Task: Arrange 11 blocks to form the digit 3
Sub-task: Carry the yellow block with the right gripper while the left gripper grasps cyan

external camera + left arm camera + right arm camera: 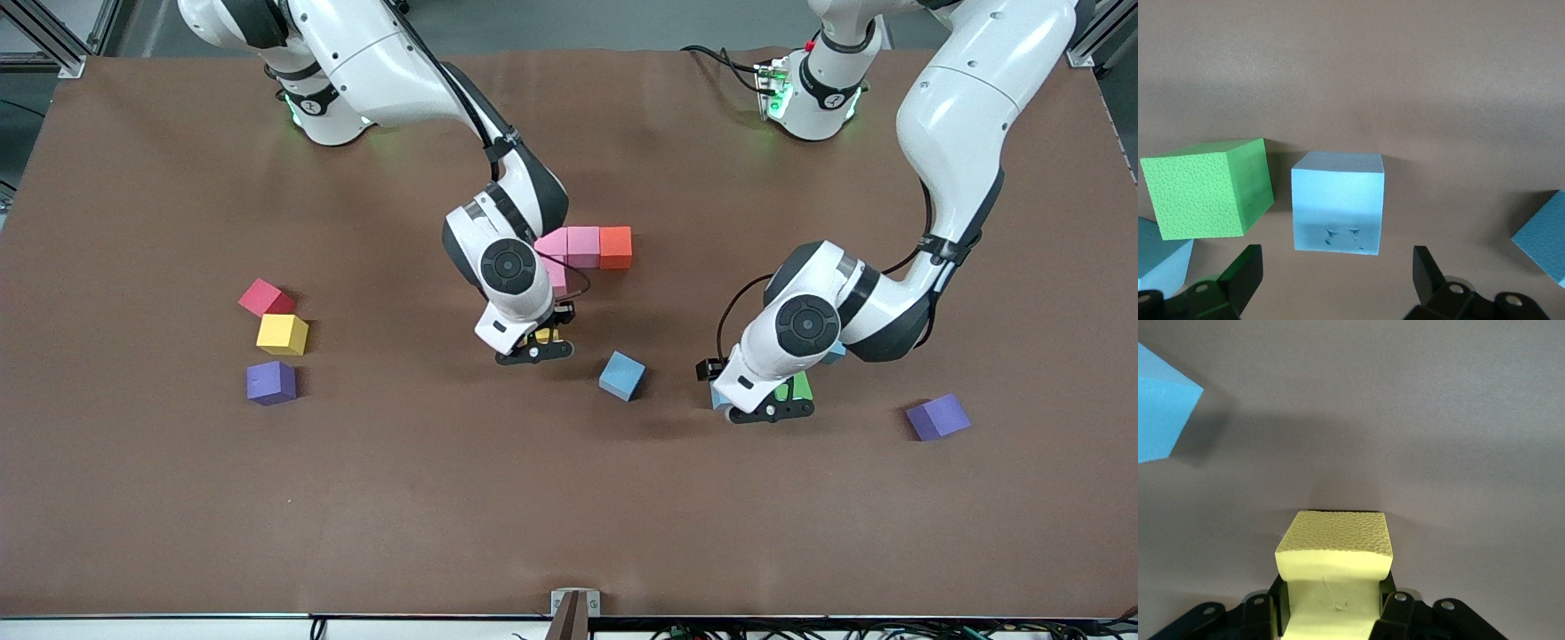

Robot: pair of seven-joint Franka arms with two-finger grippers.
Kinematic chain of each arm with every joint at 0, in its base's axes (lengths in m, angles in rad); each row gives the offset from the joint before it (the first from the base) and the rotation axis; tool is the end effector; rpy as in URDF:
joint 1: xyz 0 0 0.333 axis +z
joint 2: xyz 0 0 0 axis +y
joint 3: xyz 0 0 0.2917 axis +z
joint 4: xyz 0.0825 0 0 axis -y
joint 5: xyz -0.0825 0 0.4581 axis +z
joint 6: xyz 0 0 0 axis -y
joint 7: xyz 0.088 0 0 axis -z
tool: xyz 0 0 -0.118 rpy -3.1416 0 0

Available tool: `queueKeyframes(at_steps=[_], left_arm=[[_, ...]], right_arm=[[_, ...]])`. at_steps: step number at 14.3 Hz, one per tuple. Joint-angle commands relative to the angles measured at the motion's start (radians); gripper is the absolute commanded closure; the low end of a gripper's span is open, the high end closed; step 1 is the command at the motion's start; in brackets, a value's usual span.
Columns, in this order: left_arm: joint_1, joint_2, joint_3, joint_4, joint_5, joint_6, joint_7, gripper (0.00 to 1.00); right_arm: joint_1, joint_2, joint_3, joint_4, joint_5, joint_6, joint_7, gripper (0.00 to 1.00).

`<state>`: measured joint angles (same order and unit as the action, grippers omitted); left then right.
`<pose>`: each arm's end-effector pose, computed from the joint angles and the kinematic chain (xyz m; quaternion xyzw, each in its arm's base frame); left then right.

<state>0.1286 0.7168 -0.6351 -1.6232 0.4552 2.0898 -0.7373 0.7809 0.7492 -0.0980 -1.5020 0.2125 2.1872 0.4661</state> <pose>0.6564 -0.2987 0.1841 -0.9981 -0.0414 0.0426 0.0152 0.5700 0.4851 0.1453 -0.9967 -0.0563 0.0522 0.0270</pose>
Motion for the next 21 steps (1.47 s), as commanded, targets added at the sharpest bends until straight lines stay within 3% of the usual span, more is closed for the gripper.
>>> queueKeyframes(at_steps=[1,21], left_arm=[[0.005,0.009,-0.003,0.000,0.033,0.013,0.010,0.01],[0.002,0.053,0.018,-0.003,0.071,0.088,0.015,0.01]], right_arm=[[0.020,0.015,-0.009,0.008,0.018,0.014,0.037,0.73],[0.087,0.007,-0.003,-0.087,0.010,-0.001,0.066,0.66]])
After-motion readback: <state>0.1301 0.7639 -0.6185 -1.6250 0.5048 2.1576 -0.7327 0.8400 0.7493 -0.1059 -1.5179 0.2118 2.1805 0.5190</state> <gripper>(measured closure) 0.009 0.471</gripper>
